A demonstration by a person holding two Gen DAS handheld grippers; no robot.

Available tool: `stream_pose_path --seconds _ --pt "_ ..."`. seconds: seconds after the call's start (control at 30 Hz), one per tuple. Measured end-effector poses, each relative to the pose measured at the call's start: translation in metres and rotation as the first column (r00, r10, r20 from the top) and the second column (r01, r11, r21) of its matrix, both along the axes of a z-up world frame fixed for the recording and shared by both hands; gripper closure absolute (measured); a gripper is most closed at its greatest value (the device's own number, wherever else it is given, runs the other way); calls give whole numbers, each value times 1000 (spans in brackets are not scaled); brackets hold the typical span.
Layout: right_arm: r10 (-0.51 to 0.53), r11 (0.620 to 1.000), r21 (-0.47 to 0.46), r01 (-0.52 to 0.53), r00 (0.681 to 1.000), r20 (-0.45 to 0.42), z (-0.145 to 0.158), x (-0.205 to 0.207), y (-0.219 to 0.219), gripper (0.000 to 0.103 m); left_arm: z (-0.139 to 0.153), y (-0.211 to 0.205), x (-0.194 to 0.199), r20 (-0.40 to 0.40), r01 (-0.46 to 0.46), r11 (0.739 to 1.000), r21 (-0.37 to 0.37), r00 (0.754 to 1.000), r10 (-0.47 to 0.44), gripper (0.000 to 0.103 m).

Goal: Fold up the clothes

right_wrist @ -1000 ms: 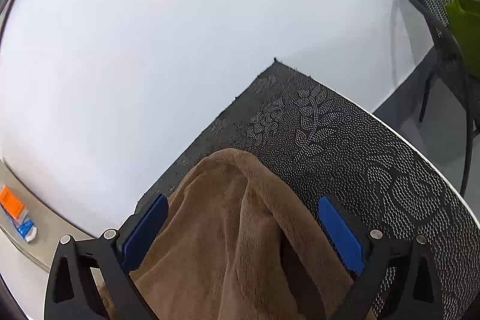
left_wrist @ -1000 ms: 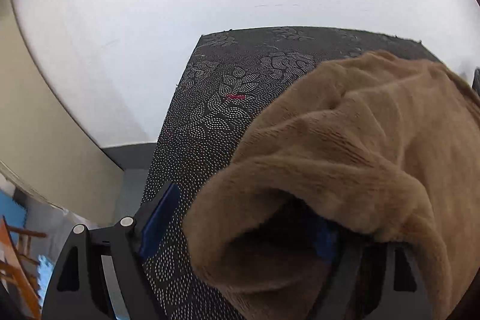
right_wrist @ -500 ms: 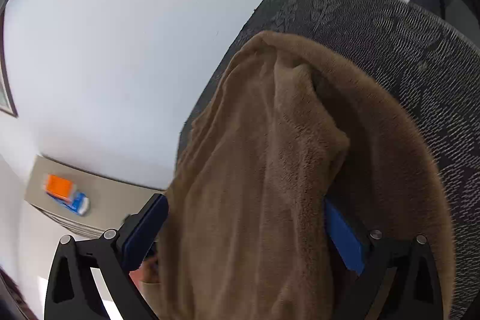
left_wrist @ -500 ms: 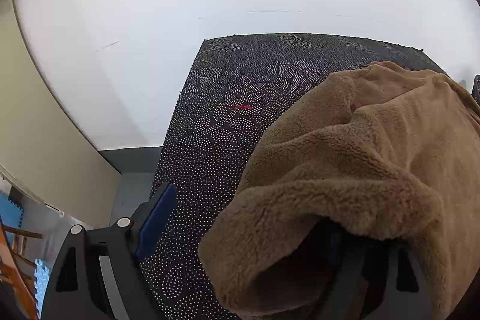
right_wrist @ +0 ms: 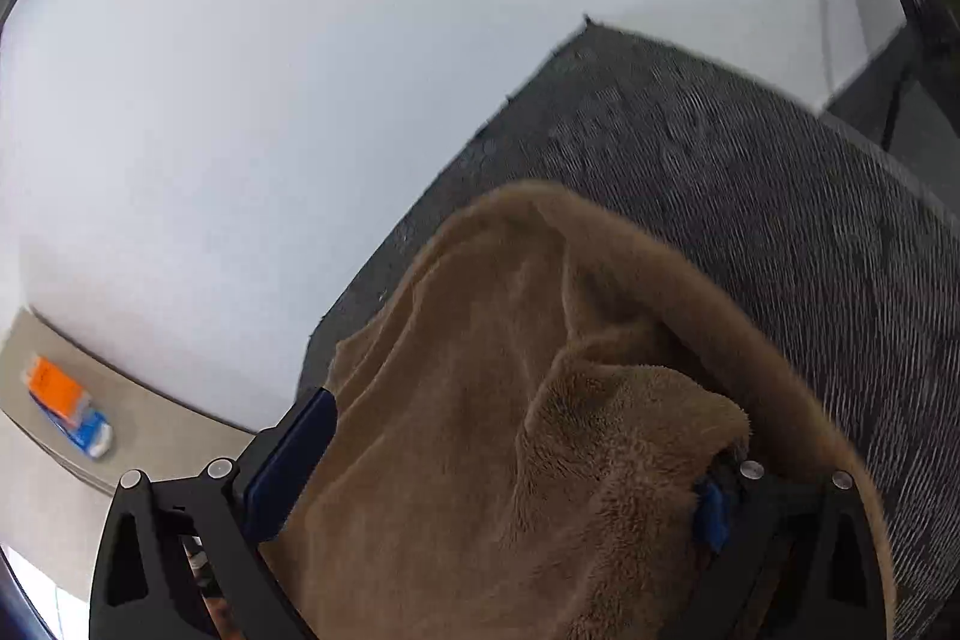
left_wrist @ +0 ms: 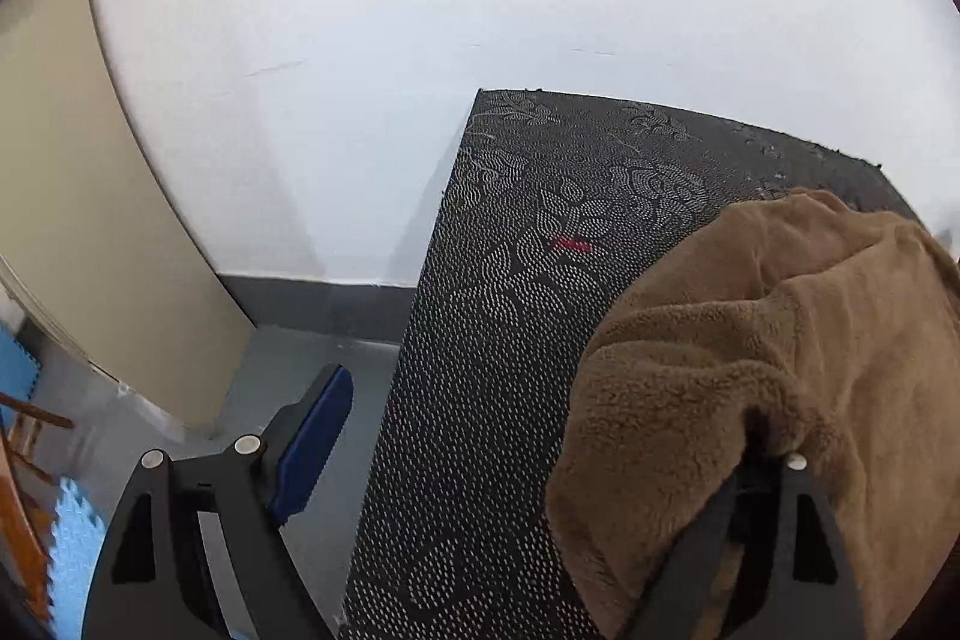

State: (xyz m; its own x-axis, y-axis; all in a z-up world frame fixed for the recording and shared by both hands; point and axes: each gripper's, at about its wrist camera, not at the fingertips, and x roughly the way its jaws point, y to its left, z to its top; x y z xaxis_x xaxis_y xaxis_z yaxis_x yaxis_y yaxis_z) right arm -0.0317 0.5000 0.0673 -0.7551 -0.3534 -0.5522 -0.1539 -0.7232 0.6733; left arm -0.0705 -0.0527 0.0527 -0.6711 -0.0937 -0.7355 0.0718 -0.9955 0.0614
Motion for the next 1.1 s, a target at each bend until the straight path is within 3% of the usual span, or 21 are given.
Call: stream_pose_path --seconds 0.1,0.27,0.43,0.57,0.67,0.83,0.93,1.03,1.1 --pt "-30 984 174 35 999 -35 26 -18 -5 1 1 9 -6 -17 11 998 -61 1000 -12 16" --pt "-84 948 304 94 995 -46 34 -58 3 1 7 11 -15 -46 23 993 -116 999 -29 16" --pt "-83 905 422 60 996 36 10 -96 2 1 6 19 -26 -50 33 974 -222 998 -45 14" --pt "-39 843 538 -10 996 79 -11 -106 -18 1 -12 28 -37 35 91 953 -290 996 -84 14" --pt "6 801 596 -55 996 84 -7 -91 -32 1 -17 27 -35 58 112 952 -286 993 -99 14" --pt "17 777 627 -58 997 72 18 -46 -42 1 -15 12 -18 64 87 982 -166 995 -77 14" --pt "85 744 663 -85 996 31 38 -3 -65 1 -16 7 -3 75 84 990 -109 994 -76 14" --pt "274 699 688 -196 962 -5 46 39 -116 1 -19 9 13 78 100 989 -107 993 -92 14" --pt "418 647 708 -284 908 -18 48 67 -160 1 -21 12 22 79 113 987 -110 991 -104 14"
